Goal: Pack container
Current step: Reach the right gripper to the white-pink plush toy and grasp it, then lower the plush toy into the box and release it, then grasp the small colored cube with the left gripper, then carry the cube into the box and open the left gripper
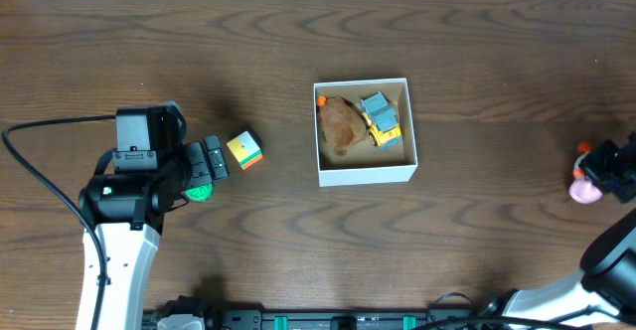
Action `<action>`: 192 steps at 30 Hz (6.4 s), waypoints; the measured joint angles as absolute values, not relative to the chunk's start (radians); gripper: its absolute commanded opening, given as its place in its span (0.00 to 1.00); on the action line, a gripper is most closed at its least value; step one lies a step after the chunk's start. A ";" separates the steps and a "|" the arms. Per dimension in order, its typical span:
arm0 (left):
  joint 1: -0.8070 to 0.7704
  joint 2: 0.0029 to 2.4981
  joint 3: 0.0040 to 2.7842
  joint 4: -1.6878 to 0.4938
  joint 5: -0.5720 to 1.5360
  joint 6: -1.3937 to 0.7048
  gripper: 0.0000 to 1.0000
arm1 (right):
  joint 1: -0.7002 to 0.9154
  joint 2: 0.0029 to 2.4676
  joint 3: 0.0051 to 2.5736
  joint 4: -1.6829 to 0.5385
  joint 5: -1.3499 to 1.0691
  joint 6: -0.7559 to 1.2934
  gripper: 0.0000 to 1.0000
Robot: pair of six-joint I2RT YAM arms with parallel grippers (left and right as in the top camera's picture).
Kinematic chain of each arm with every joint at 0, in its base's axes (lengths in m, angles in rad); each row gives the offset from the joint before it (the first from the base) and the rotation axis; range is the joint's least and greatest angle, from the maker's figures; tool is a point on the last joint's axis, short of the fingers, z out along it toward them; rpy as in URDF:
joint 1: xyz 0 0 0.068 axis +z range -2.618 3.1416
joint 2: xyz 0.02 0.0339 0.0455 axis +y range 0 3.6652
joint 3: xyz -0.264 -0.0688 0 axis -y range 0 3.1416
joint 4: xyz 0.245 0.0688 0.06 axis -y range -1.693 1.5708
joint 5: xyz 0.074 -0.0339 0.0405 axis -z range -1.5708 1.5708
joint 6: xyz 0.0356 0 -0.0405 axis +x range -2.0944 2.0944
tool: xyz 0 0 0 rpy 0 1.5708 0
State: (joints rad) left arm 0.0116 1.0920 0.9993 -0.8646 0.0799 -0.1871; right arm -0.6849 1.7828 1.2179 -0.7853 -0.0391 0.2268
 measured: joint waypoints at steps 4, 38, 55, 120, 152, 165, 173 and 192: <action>0.012 1.092 0.999 -0.864 0.080 -0.187 0.98 | -0.557 1.612 1.244 -0.797 -0.080 0.226 0.01; 0.012 1.092 0.999 -0.864 0.080 -0.187 0.98 | 0.477 1.806 1.281 -0.831 0.014 0.259 0.06; 0.012 1.092 0.999 -0.864 0.080 -0.187 0.98 | 0.478 1.806 1.346 -0.887 0.015 0.258 0.69; -0.109 1.948 1.258 -0.793 0.106 -0.683 0.50 | -0.118 1.540 1.394 -1.108 -0.028 0.258 0.99; -0.769 1.621 1.402 -0.584 0.086 -0.025 0.07 | -0.118 1.540 1.394 -1.127 -0.030 0.258 0.99; -0.780 1.831 1.398 -0.561 0.043 0.026 0.98 | -0.118 1.540 1.394 -1.144 -0.030 0.251 0.99; -0.767 1.792 1.398 -0.620 -0.008 0.014 0.98 | -0.118 1.540 1.394 -1.151 -0.030 0.244 0.99; 0.026 1.371 1.326 -1.025 -0.110 -0.400 0.98 | -0.118 1.540 1.392 -1.150 -0.030 0.235 0.99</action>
